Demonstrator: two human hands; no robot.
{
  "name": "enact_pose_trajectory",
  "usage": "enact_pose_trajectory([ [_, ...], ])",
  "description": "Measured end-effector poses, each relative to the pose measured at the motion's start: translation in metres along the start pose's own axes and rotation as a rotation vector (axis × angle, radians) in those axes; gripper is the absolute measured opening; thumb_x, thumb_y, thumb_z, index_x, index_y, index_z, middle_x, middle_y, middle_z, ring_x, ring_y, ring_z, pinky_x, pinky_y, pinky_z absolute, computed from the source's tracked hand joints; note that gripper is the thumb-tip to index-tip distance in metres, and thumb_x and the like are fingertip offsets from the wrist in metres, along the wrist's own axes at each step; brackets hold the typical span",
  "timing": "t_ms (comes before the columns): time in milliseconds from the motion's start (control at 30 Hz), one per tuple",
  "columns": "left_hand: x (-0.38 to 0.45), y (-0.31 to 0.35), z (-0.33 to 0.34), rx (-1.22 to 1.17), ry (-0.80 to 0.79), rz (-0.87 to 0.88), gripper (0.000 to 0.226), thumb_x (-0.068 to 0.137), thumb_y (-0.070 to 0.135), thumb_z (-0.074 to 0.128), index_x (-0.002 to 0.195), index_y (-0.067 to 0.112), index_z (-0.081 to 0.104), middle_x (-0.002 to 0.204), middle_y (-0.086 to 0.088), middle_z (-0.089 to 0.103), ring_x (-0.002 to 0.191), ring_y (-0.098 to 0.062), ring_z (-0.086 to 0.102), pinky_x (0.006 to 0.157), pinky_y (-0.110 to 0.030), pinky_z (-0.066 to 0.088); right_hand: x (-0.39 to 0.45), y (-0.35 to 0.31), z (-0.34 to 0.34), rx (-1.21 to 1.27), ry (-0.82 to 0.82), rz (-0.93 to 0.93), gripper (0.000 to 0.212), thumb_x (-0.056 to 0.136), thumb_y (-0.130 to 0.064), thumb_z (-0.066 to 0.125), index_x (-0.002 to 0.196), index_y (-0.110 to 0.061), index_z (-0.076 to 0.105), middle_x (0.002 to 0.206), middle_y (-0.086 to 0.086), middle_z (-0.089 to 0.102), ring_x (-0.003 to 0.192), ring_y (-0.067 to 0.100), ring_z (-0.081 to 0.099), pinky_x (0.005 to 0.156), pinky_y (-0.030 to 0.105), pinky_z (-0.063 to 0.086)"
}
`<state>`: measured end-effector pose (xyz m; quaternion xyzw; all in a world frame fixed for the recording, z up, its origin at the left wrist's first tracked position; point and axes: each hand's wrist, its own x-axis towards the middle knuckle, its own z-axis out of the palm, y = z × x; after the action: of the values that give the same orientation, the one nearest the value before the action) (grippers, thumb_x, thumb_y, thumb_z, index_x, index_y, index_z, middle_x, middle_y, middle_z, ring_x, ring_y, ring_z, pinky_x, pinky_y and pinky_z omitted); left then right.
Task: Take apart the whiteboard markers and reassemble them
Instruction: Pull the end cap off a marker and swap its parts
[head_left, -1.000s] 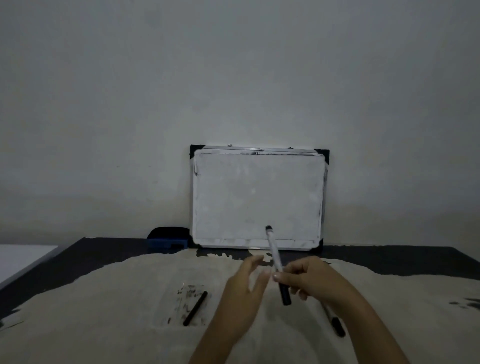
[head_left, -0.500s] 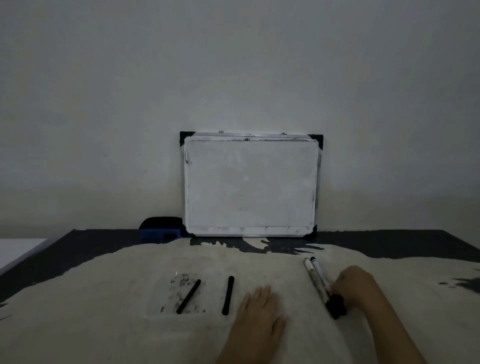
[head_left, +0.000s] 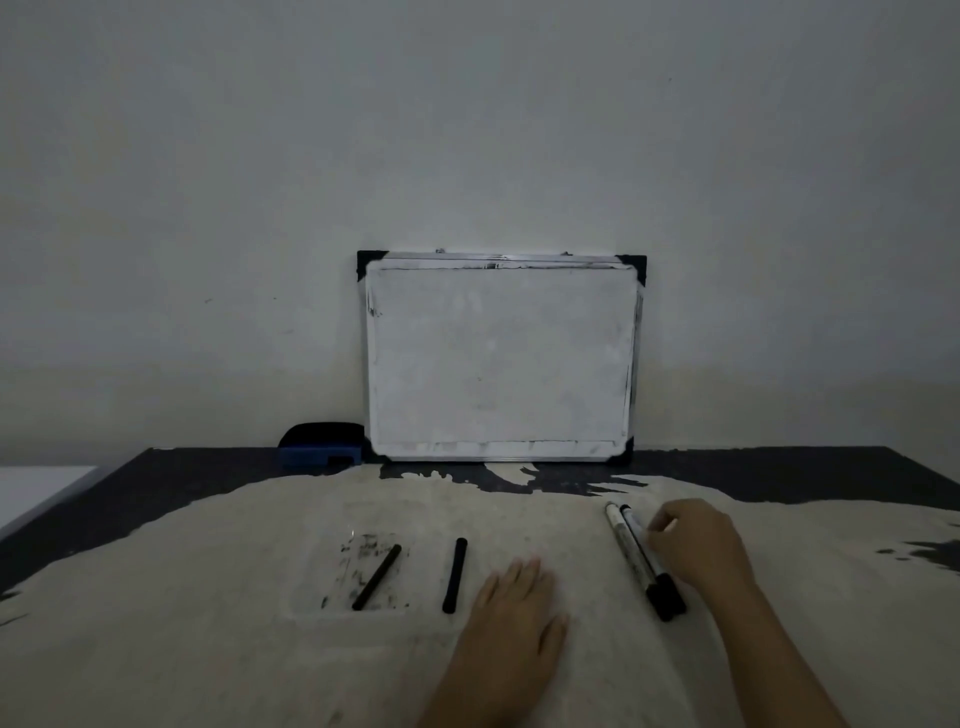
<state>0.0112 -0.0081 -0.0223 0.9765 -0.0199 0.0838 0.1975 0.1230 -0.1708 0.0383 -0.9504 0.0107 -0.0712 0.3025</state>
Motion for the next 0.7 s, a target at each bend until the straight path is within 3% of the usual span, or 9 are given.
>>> enact_pose_trajectory([
  [100,0.0,0.001,-0.002,0.002,0.016,0.012,0.119,0.043,0.069,-0.021,0.146,0.02,0.014,0.158,0.003,0.007,0.145,-0.011,0.002,0.106,-0.021,-0.01,-0.004,-0.003,0.003,-0.05,-0.03,-0.009,0.016,0.081,-0.02,0.065,0.067,-0.013,0.068,0.069,0.006,0.063,0.06,0.017,0.056,0.049,0.022,0.039],
  [267,0.002,0.0,0.001,0.001,0.026,-0.017,0.115,0.048,0.069,-0.019,0.145,0.02,0.018,0.157,0.005,0.011,0.145,-0.011,0.007,0.107,-0.023,-0.008,-0.009,-0.006,0.014,-0.171,-0.042,0.009,0.023,0.077,-0.035,0.069,0.075,-0.013,0.06,0.063,-0.001,0.055,0.06,0.014,0.056,0.056,0.024,0.041],
  [300,0.001,0.0,-0.001,0.032,0.078,0.01,0.108,0.057,0.068,-0.018,0.143,0.021,0.027,0.154,0.007,0.019,0.143,-0.01,0.017,0.11,-0.024,0.0,-0.01,-0.008,0.015,-0.197,-0.039,0.009,0.025,0.077,-0.035,0.069,0.073,-0.014,0.056,0.06,-0.002,0.051,0.06,0.014,0.055,0.057,0.024,0.041],
  [367,0.0,0.0,-0.002,0.13,0.143,0.021,0.085,0.083,0.057,-0.013,0.125,0.027,0.055,0.138,0.013,0.044,0.126,-0.004,0.047,0.106,-0.021,0.03,-0.013,-0.011,0.014,-0.209,-0.036,-0.002,0.029,0.076,-0.036,0.069,0.07,-0.015,0.051,0.058,-0.002,0.048,0.06,0.016,0.056,0.055,0.025,0.04],
  [433,-0.002,0.002,0.001,0.089,0.205,0.034,0.065,0.093,0.048,0.004,0.122,0.026,0.058,0.135,0.015,0.048,0.124,-0.003,0.05,0.104,-0.02,0.034,-0.016,-0.014,0.009,-0.085,-0.073,-0.035,0.033,0.075,-0.036,0.07,0.061,-0.012,0.053,0.055,0.001,0.05,0.054,0.014,0.054,0.049,0.024,0.039],
  [467,-0.002,0.0,0.004,0.023,0.281,0.066,0.055,0.095,0.045,0.014,0.13,0.023,0.051,0.14,0.014,0.041,0.129,-0.004,0.043,0.107,-0.019,0.029,-0.016,-0.015,0.005,0.041,-0.122,-0.06,0.032,0.075,-0.032,0.071,0.058,-0.009,0.057,0.054,0.002,0.054,0.052,0.013,0.052,0.047,0.024,0.039],
  [533,0.001,0.003,-0.004,-0.326,0.246,0.0,0.046,0.096,0.037,0.036,0.14,0.023,0.035,0.148,0.012,0.03,0.136,-0.004,0.03,0.112,-0.019,0.021,-0.019,-0.023,-0.007,0.35,-0.287,-0.1,0.021,0.077,-0.02,0.071,0.066,-0.002,0.068,0.064,0.007,0.064,0.057,0.013,0.056,0.054,0.023,0.045],
  [633,0.003,0.014,-0.034,-0.935,0.281,-0.132,0.047,0.09,0.041,0.046,0.135,0.03,0.038,0.142,0.008,0.042,0.127,-0.004,0.041,0.109,-0.025,0.032,-0.031,-0.039,-0.03,0.744,-0.686,-0.118,0.013,0.083,-0.014,0.064,0.082,-0.001,0.065,0.082,0.015,0.071,0.07,0.02,0.066,0.071,0.031,0.056],
  [700,0.003,0.021,-0.055,-1.151,0.369,-0.086,0.053,0.083,0.051,0.04,0.131,0.03,0.044,0.132,0.008,0.054,0.118,-0.007,0.053,0.105,-0.031,0.04,-0.04,-0.049,-0.04,0.855,-0.895,-0.179,0.01,0.087,-0.011,0.057,0.085,-0.002,0.061,0.084,0.018,0.07,0.07,0.022,0.067,0.07,0.031,0.057],
])
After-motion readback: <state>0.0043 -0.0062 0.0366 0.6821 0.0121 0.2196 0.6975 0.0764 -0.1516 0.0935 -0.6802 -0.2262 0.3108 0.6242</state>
